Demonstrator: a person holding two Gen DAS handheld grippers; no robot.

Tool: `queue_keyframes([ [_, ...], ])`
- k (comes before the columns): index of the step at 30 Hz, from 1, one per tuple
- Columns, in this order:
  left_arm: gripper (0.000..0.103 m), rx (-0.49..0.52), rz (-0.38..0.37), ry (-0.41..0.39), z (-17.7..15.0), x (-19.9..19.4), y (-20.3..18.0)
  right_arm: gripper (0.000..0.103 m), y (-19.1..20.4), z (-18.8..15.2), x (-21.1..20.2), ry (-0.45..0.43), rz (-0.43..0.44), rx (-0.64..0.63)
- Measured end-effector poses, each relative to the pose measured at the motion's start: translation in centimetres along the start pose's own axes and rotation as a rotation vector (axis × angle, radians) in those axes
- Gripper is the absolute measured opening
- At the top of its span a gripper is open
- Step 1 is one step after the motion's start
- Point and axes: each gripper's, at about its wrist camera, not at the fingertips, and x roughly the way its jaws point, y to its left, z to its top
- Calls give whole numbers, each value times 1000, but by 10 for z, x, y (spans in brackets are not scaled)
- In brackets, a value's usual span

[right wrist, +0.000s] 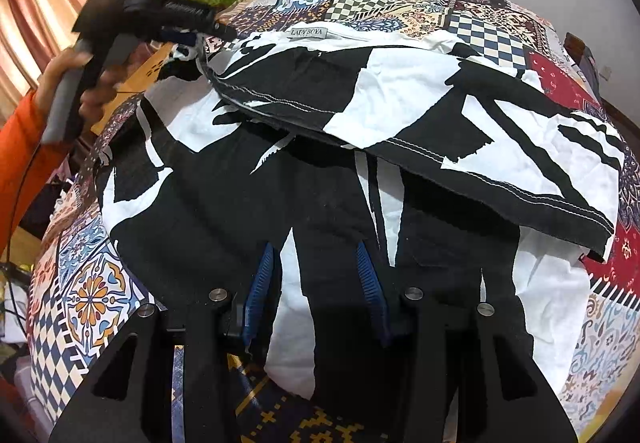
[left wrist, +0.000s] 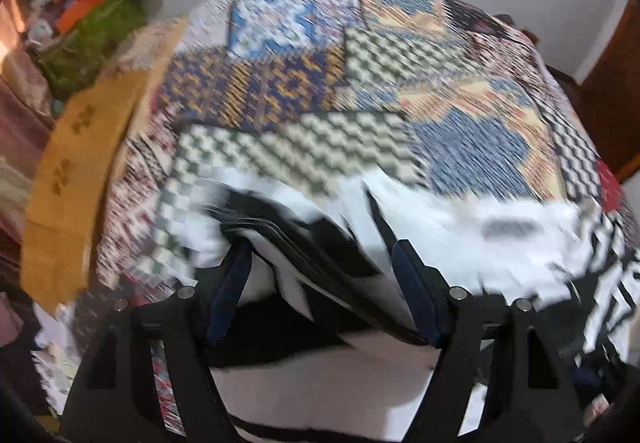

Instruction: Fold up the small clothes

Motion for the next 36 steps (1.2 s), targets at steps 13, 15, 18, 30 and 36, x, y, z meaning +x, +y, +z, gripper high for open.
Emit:
queue_keyframes([
  [13, 73, 36, -80, -68, -62, -59, 20, 41, -3, 7, 3, 27, -7, -4],
  [15, 73, 52, -92, -24, -83, -49, 19, 42, -2, 10, 4, 40, -17, -10],
  [18, 73, 99, -78, 40, -107, -28, 12, 42, 0, 16, 5, 62, -21, -11],
  [30, 76, 147, -103, 46, -133, -10, 6, 43, -17, 80, 25, 35, -90, -25],
  [36, 76, 154, -92, 28, -136, -10, 2, 43, -23, 127, 17, -60, -158, -45],
])
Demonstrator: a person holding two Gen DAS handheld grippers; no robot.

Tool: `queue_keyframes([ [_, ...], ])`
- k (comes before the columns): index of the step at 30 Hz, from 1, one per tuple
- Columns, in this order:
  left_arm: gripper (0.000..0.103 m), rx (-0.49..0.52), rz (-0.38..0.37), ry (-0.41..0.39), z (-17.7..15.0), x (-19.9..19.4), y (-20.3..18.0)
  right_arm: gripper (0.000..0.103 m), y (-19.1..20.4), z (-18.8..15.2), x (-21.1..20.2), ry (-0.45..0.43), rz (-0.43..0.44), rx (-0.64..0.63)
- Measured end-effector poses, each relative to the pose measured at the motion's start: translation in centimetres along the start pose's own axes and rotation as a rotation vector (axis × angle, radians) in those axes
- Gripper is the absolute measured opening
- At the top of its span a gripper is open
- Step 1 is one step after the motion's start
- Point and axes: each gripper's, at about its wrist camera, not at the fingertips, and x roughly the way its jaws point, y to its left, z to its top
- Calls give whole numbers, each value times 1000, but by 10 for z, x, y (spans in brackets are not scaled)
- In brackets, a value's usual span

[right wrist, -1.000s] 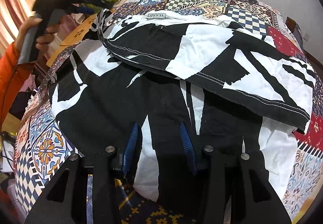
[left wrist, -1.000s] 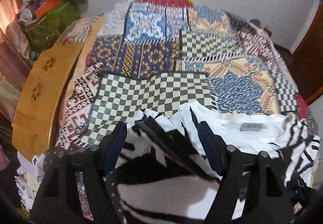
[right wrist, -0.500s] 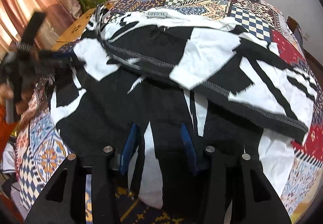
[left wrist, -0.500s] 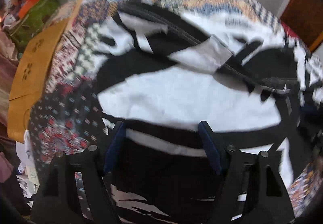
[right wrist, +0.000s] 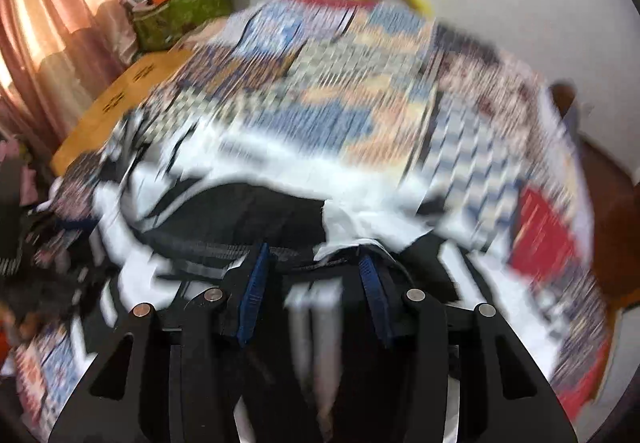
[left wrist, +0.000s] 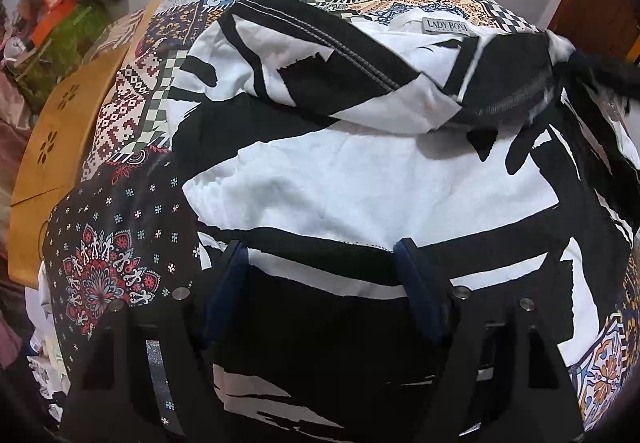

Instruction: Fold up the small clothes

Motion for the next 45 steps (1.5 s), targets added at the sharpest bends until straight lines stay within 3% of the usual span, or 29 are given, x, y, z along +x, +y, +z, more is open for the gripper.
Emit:
queue_keyframes([
  [6, 79, -3, -5, 2, 0, 1, 2, 43, -29, 43, -10, -120, -71, 96],
  [11, 78, -4, -13, 25, 5, 1, 5, 43, -47, 37, -43, -171, 20, 186],
  [16, 78, -4, -28, 47, 20, -3, 4, 50, -36, -7, -56, -115, 42, 98],
  [20, 78, 30, -33, 30, 38, -7, -13, 50, -23, -49, -41, -16, 8, 18],
  [24, 78, 81, -18, 11, 61, -2, -32, 50, -30, -67, -20, 52, -4, 22],
  [28, 78, 85, 12, 27, 87, 17, -38, 50, -41, -69, -16, 56, 28, 62],
  [33, 78, -2, -53, 55, 125, 33, -16, 50, -41, -71, -17, 64, 37, 30],
  [41, 75, -174, 128, -24, 164, 23, 43, 50, -42, -72, -18, 72, 61, 52],
  [45, 75, -175, 120, -36, 151, 13, 62, 50, -50, -63, -27, 41, 73, 93],
])
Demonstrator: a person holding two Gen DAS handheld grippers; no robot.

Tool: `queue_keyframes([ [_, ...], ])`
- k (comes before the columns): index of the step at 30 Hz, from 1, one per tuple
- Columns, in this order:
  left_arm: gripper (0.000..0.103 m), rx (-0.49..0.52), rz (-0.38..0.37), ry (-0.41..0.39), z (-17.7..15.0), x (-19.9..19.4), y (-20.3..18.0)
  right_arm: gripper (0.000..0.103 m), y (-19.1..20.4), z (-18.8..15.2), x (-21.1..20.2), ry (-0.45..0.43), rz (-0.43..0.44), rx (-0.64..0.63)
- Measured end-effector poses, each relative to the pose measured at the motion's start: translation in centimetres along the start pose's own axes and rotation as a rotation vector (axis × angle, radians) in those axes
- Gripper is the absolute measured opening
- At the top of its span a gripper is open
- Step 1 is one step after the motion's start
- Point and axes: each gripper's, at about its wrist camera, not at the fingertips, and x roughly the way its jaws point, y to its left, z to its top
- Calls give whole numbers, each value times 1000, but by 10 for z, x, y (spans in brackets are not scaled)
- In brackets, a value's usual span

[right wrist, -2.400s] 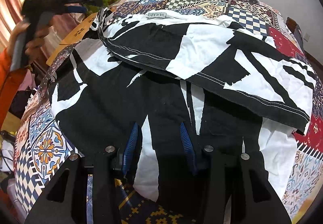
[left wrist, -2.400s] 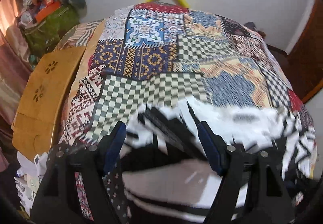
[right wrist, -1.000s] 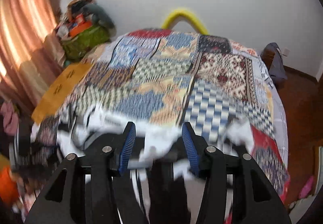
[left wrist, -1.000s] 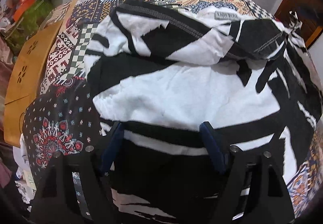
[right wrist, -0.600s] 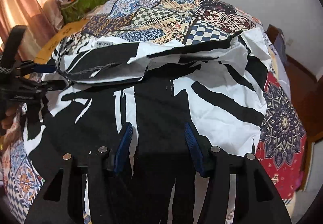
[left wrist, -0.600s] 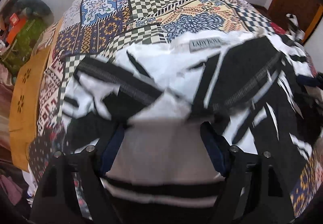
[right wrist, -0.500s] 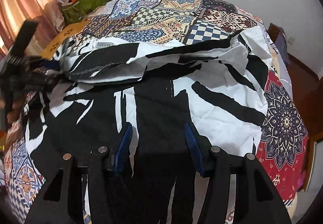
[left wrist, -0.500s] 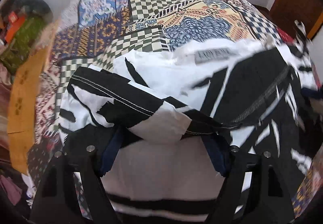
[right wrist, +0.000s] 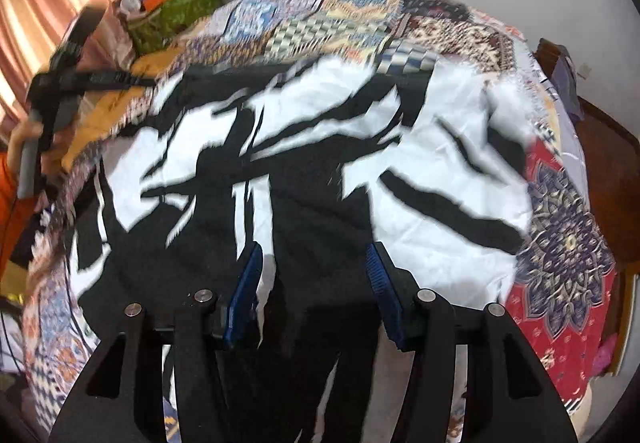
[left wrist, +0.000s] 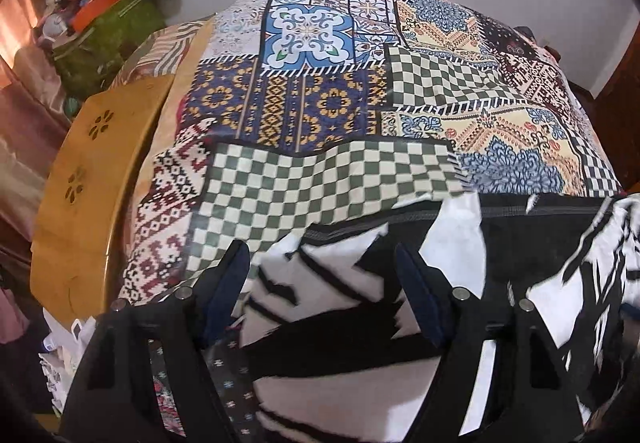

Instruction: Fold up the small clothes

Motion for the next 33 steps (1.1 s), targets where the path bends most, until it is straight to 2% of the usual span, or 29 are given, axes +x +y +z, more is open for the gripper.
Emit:
queue_keyframes([
  [4, 75, 15, 37, 25, -16, 6, 16, 50, -13, 16, -5, -46, -33, 38],
  [7, 75, -29, 32, 91, -24, 27, 32, 50, -25, 25, 1, -56, -86, 66],
  [10, 75, -118, -21, 142, -29, 48, 50, 50, -39, 25, 8, -54, -112, 103],
  [14, 74, -175, -123, 214, -33, 69, 53, 50, -53, 20, 14, -39, -109, 134],
  [16, 64, -162, -142, 204, -32, 70, 49, 50, -54, 17, 14, -50, -105, 133],
  [18, 29, -132, -154, 181, -29, 67, 42, 50, -53, 16, 13, -52, -111, 130],
  [19, 19, -119, -137, 176, -28, 65, 39, 50, -52, 16, 14, -50, -113, 128],
  [20, 3, -111, -122, 168, -27, 63, 36, 50, -52, 17, 15, -47, -115, 125],
  [26, 3, -104, 5, 12, -24, 35, 46, 50, -51, 15, 15, -51, -117, 121],
  [29, 3, -109, 174, -18, -25, 28, 60, 50, -51, 15, 16, -50, -121, 124],
  [30, 3, -108, 190, -19, -25, 27, 65, 50, -51, 16, 16, -48, -123, 124],
  [33, 3, -127, 129, 12, -30, 19, 79, 50, -50, 17, 12, -44, -139, 129],
])
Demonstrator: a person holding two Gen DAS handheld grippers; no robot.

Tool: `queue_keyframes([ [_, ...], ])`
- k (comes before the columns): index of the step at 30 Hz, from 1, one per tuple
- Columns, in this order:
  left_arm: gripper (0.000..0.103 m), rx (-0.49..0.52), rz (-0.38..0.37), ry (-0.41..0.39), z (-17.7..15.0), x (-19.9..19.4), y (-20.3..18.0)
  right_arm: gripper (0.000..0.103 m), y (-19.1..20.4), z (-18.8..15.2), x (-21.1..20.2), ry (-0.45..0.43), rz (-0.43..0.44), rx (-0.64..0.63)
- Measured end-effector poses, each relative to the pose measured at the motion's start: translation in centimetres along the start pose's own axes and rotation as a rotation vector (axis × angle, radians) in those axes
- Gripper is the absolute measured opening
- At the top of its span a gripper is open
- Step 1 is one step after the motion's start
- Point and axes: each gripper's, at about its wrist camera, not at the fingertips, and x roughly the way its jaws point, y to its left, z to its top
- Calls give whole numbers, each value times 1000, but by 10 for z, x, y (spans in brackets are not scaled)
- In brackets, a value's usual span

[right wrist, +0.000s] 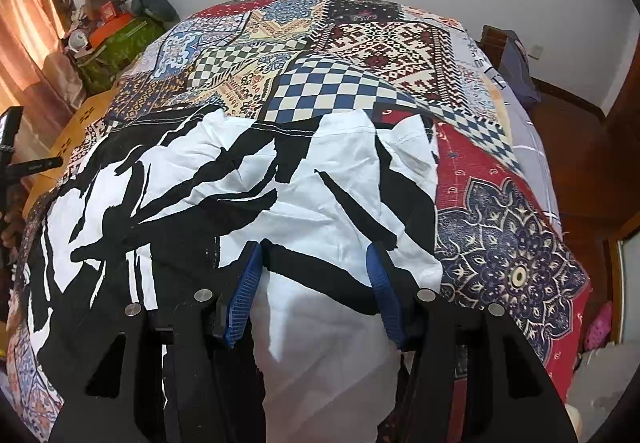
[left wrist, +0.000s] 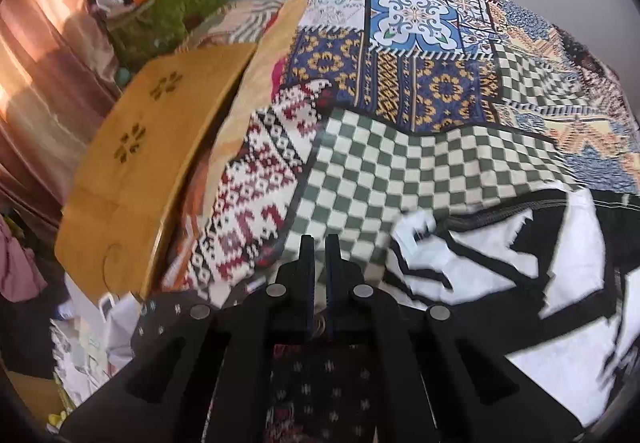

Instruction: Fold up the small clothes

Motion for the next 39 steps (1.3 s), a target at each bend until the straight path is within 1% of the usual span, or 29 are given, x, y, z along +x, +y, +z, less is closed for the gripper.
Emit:
queue_keyframes([
  [1, 3, 6, -28, 0, -3, -6, 1, 50, 0, 0, -3, -5, -5, 2],
  [2, 6, 32, -57, -4, -8, -16, -2, 50, 0, 0, -9, -18, -5, 5],
  [4, 14, 94, -88, -19, -17, -30, -15, 50, 4, -1, -22, -51, 0, 5],
  [6, 32, 160, -116, -34, -27, -43, -34, 50, 11, -2, -32, -67, 6, -14],
  [7, 37, 188, -138, -45, -33, -49, -42, 50, 16, -3, -35, -72, 12, -26],
  [8, 49, 210, -165, -52, -39, -56, -53, 50, 21, -5, -39, -76, 18, -42],
  [9, 58, 230, -195, -56, -46, -62, -63, 50, 29, -7, -42, -77, 25, -64],
  [11, 61, 264, -244, -50, -57, -67, -81, 50, 40, -10, -41, -68, 35, -93],
  [13, 61, 318, -268, -37, -69, -70, -104, 50, 54, -17, -37, -47, 50, -124],
  [16, 63, 385, -270, -28, -85, -71, -134, 50, 69, -27, -29, -24, 75, -144],
  [19, 64, 408, -292, -34, -92, -75, -153, 50, 88, -29, -23, -20, 113, -163],
  [20, 66, 414, -304, -32, -94, -77, -161, 50, 95, -29, -20, -14, 128, -172],
  [22, 69, 419, -305, -32, -96, -75, -167, 50, 106, -28, -13, 1, 136, -196],
  [25, 74, 456, -265, -29, -103, -69, -174, 53, 115, -33, 1, 45, 115, -237],
  [26, 78, 466, -252, -39, -106, -67, -173, 53, 116, -36, 8, 66, 102, -252],
  [27, 82, 467, -249, -45, -107, -67, -170, 54, 115, -40, 10, 70, 96, -262],
  [28, 83, 466, -250, -45, -108, -67, -166, 54, 114, -42, 9, 62, 94, -271],
  [30, 84, 449, -266, -35, -110, -67, -156, 60, 108, -48, 4, 61, 88, -275],
  [33, 85, 423, -255, -32, -114, -68, -138, 62, 97, -56, -3, 68, 68, -260],
  [38, 85, 359, -180, -17, -122, -65, -103, 62, 77, -73, -20, 70, 33, -221],
  [39, 85, 342, -156, -9, -125, -62, -93, 62, 72, -77, -23, 69, 26, -211],
])
